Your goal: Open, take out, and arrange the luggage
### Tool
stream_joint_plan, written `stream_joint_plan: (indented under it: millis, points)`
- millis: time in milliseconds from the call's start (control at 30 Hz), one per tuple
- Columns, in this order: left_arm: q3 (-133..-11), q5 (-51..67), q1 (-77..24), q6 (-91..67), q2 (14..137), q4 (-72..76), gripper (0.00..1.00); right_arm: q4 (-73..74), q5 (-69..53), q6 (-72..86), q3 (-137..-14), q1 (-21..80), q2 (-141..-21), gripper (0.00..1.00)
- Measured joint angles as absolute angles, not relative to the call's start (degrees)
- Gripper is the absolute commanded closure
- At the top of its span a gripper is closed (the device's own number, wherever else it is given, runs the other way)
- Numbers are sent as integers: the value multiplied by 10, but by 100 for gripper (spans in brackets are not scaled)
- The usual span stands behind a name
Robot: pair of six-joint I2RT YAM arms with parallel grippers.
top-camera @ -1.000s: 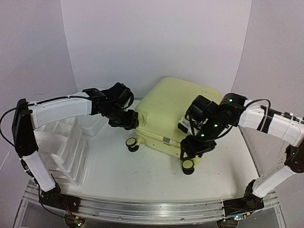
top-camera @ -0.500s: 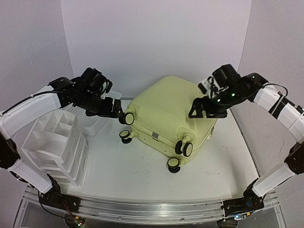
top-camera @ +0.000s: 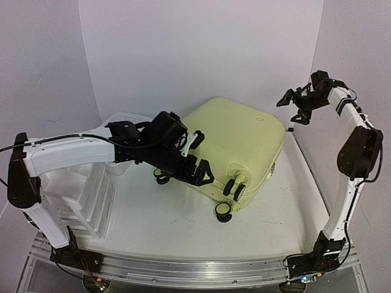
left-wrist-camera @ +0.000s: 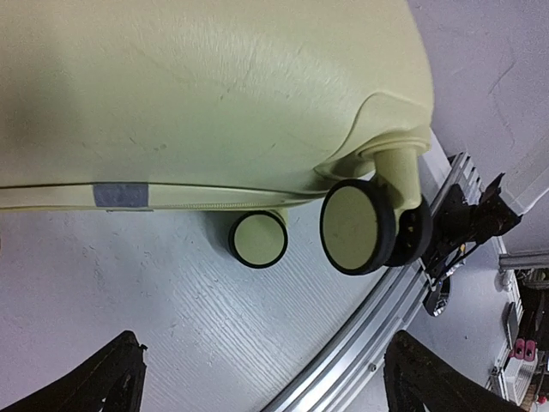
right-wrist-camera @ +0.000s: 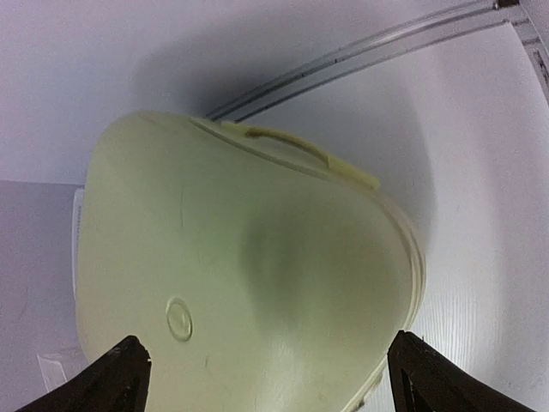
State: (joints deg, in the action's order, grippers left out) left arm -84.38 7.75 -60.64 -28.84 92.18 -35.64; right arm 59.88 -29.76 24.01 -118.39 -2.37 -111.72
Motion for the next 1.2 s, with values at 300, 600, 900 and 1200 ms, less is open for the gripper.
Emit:
stream_joint_plan:
  millis: [300, 600, 900, 1200]
  points:
    - [-842, 84, -600, -331, 964, -338, 2, 565, -416, 237, -1396, -48, -1328, 2]
    - [-808, 103, -506, -375, 965, -313, 9, 445, -562, 237, -1303, -48, -1330, 3]
    - [-993, 131, -469, -298, 1077, -474, 9, 309, -524, 164, -979, -60, -1127, 9]
    - [-1259, 154, -429, -240, 1213, -562, 5, 262, -337, 181, -700, -44, -872, 6]
